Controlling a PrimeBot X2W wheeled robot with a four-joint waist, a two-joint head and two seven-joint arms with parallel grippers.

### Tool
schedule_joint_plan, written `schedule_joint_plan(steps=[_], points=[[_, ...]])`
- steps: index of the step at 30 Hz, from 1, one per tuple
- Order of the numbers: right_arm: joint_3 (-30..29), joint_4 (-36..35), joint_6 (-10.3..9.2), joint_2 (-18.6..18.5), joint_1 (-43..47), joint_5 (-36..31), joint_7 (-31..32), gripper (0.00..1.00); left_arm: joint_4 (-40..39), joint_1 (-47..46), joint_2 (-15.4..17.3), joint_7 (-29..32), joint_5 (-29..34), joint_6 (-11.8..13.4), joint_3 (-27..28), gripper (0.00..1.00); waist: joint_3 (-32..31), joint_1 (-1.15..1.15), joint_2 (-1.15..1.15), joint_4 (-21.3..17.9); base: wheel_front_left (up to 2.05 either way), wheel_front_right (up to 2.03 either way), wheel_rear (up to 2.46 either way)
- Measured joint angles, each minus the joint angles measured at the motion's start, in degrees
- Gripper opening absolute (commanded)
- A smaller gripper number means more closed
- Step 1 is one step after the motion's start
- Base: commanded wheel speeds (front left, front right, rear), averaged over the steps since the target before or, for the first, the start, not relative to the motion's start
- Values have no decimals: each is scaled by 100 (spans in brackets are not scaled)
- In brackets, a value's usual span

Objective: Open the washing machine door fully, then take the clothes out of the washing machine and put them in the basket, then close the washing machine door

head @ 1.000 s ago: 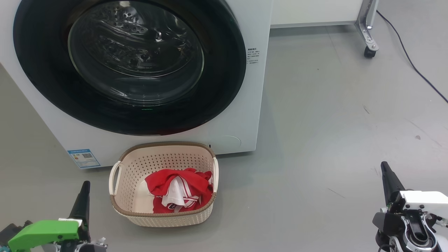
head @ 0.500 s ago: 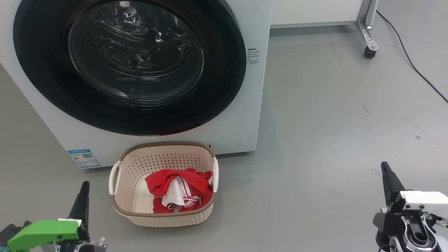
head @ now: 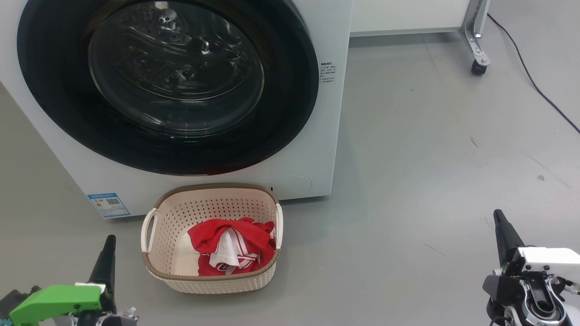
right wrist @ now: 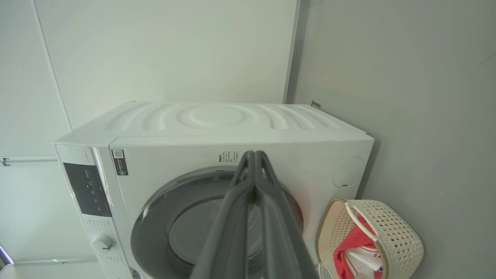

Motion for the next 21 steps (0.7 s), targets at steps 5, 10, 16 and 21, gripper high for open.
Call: schedule_joint_plan(steps=[5,10,16,21], points=[[-1,3,1,0,-1,0,1,0,3,-3,0,1,0,0,3,0,0,0,0,0,0,0,0],[-4,5,1,1,-1,-1,2,0,10,-7,0,1,0,-1,8,0,0,0,0,0,0,0,0],[-7,12,29,1,-2,-1,5,0,15,-9,0,1,0,-1,14,0,-1,0,0,0,0,0,0],[-9,18,29,2,-2,-1,8,0,19,-11,0,1,0,-1,19,0,-1,0,0,0,0,0,0]])
